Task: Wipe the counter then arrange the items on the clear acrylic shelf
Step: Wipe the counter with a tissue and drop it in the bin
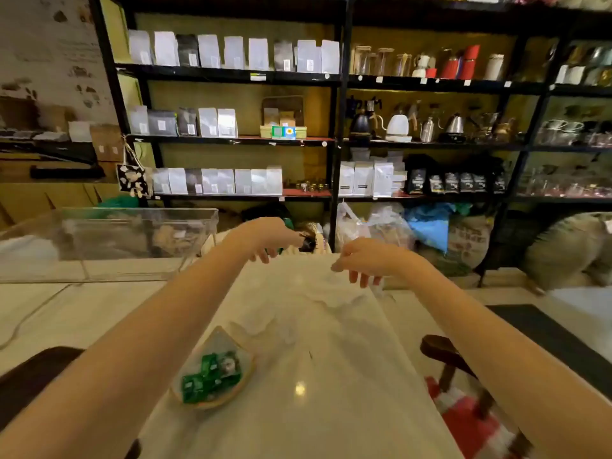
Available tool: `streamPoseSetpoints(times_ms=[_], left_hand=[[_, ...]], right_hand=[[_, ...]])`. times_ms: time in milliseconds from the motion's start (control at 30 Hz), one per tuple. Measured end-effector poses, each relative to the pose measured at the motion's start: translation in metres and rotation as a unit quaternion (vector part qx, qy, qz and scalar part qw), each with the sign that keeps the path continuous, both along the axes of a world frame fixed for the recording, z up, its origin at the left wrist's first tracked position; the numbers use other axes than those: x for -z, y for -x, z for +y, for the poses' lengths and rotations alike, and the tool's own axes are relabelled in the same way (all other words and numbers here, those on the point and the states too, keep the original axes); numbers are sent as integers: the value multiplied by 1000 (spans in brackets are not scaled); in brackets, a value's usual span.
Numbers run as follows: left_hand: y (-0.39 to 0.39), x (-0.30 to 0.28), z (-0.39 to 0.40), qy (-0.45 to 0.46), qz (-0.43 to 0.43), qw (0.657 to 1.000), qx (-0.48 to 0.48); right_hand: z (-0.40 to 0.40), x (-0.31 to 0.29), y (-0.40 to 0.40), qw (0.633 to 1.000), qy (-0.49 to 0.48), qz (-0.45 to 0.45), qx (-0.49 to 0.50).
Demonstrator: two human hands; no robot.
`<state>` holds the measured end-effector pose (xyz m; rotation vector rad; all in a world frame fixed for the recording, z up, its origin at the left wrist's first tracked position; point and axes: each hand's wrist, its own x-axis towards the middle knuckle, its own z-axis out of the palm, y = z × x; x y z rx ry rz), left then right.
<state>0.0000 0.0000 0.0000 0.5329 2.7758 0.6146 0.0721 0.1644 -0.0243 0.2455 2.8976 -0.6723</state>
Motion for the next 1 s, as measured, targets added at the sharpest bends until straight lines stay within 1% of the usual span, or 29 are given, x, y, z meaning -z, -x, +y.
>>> streamPoseSetpoints(times_ms=[67, 167, 233, 333, 500, 600, 700, 767, 833, 933, 1000], left_hand=[[-2, 15, 7, 41, 15, 999, -7], [-1, 43, 12, 80, -4, 997, -1], [2, 56, 12, 86, -23, 996, -2], [2, 68, 9, 120, -56, 991, 0], [-6, 78, 8, 159, -42, 986, 17], [-9, 83, 9, 177, -15, 984, 23], [-9, 88, 10, 164, 2, 986, 26], [-7, 93, 10, 149, 11, 988, 26], [-8, 94, 10, 143, 23, 989, 27], [-12, 95, 12, 146, 65, 987, 35], [-18, 95, 14, 141, 76, 987, 30]], right_hand=[[4, 15, 2, 1000, -17, 2, 2], [10, 46, 7, 999, -43, 18, 1], [15, 62, 12, 995, -85, 53, 6], [17, 80, 19, 988, -112, 102, 17], [15, 95, 24, 976, -116, 181, 29], [15, 103, 25, 981, -99, 164, 26], [16, 110, 27, 988, -87, 129, 9], [18, 112, 25, 988, -105, 115, -1], [20, 114, 21, 985, -126, 121, -10], [23, 115, 8, 980, -127, 150, -14], [26, 115, 0, 976, -134, 168, -25]])
